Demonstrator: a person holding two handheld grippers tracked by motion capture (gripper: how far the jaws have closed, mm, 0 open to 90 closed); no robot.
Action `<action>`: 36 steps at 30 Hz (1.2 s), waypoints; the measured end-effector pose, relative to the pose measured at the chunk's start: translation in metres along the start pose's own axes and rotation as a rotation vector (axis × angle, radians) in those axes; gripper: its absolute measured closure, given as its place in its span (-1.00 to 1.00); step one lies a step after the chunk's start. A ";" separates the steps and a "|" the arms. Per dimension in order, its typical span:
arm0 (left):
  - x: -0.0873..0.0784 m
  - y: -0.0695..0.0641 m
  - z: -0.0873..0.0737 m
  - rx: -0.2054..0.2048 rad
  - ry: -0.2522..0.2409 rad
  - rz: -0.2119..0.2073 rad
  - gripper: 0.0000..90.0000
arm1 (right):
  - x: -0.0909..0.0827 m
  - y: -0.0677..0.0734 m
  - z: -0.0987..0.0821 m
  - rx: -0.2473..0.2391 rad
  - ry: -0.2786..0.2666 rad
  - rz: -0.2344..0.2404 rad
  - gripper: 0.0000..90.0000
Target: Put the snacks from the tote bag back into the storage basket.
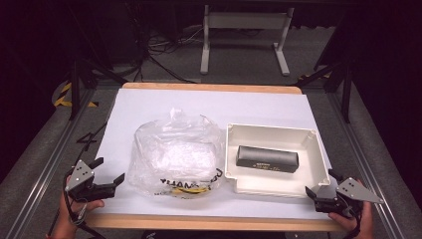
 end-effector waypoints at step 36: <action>0.000 -0.001 0.000 0.013 0.007 -0.007 -0.84 | 0.000 0.002 0.000 -0.018 0.000 -0.001 -0.92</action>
Point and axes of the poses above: each handheld gripper's, and its own axes: x roughly forward along the jaws, z roughly out of its top, y roughly to its left, the point moved 1 cm from there along x, roughly forward along the jaws, and after that the axes turned 15 degrees about -z, right-handed, at the moved point
